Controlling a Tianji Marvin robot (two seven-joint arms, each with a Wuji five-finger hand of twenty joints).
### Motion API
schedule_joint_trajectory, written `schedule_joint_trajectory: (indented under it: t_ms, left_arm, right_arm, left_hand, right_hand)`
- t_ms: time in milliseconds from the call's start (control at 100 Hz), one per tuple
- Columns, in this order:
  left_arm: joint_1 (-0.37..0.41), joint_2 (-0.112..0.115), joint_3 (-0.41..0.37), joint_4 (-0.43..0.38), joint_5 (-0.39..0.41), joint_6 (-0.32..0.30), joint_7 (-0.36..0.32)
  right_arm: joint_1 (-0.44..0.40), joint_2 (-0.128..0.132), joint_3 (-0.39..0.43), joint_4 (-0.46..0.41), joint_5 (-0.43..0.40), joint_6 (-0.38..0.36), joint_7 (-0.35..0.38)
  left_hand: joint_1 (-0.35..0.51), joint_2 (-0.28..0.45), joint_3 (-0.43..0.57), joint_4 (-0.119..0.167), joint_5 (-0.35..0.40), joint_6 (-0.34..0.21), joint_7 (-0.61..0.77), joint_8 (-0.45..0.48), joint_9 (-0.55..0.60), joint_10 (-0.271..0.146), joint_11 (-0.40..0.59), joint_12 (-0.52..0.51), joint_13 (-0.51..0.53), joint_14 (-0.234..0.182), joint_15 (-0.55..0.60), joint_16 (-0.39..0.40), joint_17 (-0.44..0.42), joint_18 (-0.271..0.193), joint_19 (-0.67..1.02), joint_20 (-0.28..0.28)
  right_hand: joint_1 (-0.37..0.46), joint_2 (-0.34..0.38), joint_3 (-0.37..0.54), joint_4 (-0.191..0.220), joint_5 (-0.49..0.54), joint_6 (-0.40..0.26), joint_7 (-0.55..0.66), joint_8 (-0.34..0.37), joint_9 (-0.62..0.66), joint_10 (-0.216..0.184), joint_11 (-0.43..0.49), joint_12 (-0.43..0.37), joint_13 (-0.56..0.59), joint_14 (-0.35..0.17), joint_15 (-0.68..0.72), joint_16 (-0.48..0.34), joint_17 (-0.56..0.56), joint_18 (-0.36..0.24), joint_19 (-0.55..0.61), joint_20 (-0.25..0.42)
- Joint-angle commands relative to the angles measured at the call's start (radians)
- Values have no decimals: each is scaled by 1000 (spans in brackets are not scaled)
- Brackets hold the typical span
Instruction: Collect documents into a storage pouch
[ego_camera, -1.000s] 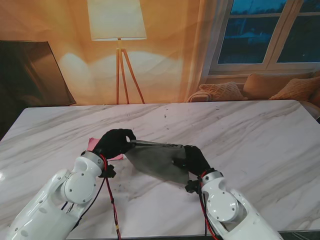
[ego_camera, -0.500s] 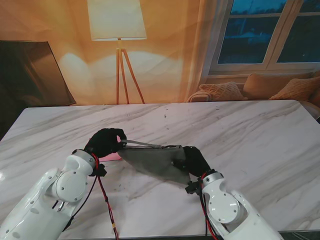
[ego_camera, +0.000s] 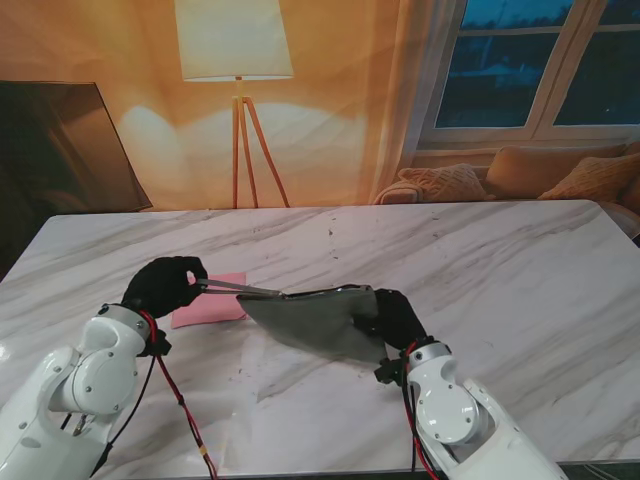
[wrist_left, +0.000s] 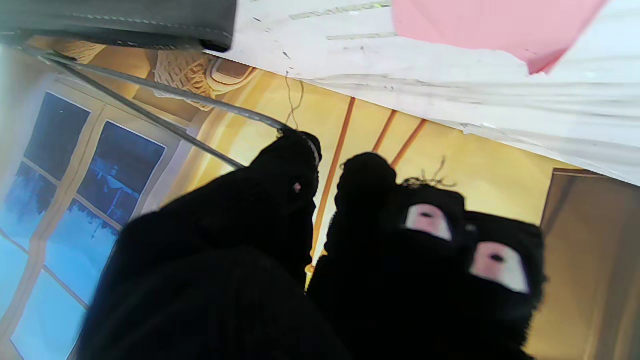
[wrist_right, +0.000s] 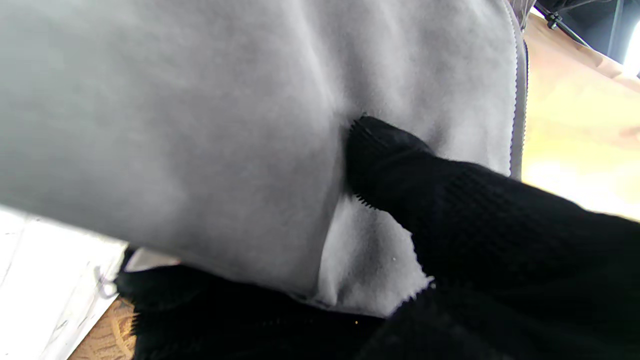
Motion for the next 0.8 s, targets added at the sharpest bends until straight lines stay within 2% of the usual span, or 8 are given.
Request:
schedule_joint_trajectory:
  t_ms: [0,340,790]
  left_arm:
    - [10,12,-23,-3,7,9,-16]
    - [48,16,-94,-1,40,32,-35]
    - [53,12,-126,31,53,54,-2]
  right_arm:
    - [1,-1,8,5,-4,12,4]
    - [1,-3,23,3,-18,23,-15]
    - [3,-5,32,6,-26,33,-28]
  left_hand:
    - [30,10,28,38,8,-12,84,27,32,0,21,-8,29,101,64,4,46,-174,132,-44]
    - [34,14,19,37,5,-7,73,18,26,2,12,-12,17,110,52,3,34,-172,125,-46]
    - [55,25,-12,30,-1,-1,58,-10,6,5,-28,-16,-31,150,-5,3,-22,-146,80,-29]
  right_hand:
    - [87,86,59,8,223,-70,238,105,27,8,-1,7,69,-69,24,10,21,-4,15,-11]
    - [86,90,56,8,224,-66,238,108,27,10,4,6,78,-74,24,9,44,0,14,-13]
    - [86,91,55,8,224,-66,239,112,25,11,7,4,82,-74,25,7,49,2,15,-16]
